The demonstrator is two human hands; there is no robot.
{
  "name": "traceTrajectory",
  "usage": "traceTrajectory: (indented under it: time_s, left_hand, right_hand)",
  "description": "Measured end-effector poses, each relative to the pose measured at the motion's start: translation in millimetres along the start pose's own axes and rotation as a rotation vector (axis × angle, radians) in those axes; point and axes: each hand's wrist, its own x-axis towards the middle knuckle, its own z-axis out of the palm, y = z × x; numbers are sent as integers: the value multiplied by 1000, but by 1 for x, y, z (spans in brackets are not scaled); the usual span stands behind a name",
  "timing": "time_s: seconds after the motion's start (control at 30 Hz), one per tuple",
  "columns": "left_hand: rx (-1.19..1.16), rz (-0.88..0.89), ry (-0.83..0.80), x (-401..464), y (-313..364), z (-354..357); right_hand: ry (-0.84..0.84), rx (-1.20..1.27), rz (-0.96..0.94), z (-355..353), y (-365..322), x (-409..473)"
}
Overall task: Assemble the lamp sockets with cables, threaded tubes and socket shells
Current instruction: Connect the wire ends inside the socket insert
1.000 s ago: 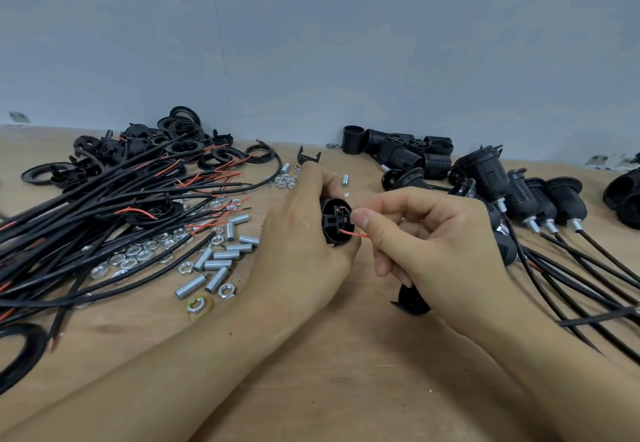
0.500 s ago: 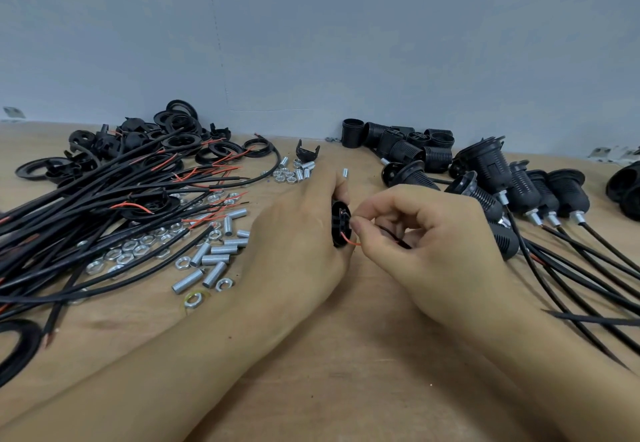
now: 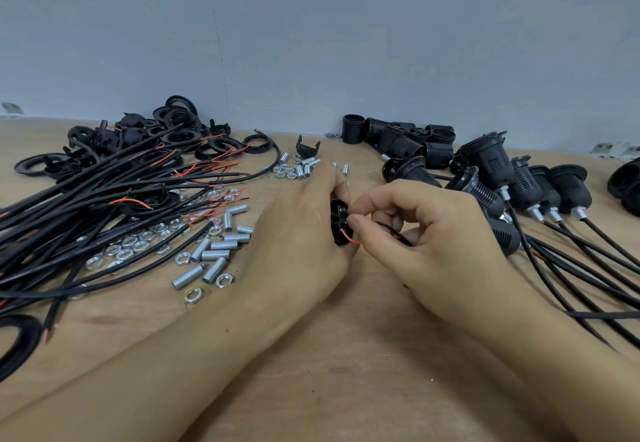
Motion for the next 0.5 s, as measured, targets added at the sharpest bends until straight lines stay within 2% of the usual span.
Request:
traceTrajectory:
  time_s: [0.3,0.37,0.5]
  left_hand:
    - [-82,-10,-85,-2,3,1]
    - [-89,-28,-104,-2,2,1]
    - [-79,-28,-151,-4,-1,1]
  right_hand:
    - [-38,-162,-130,-8,-3,3]
    - [-65,-106,-73,-9,-2,3]
    - [-169,169,166,-12,-1,4]
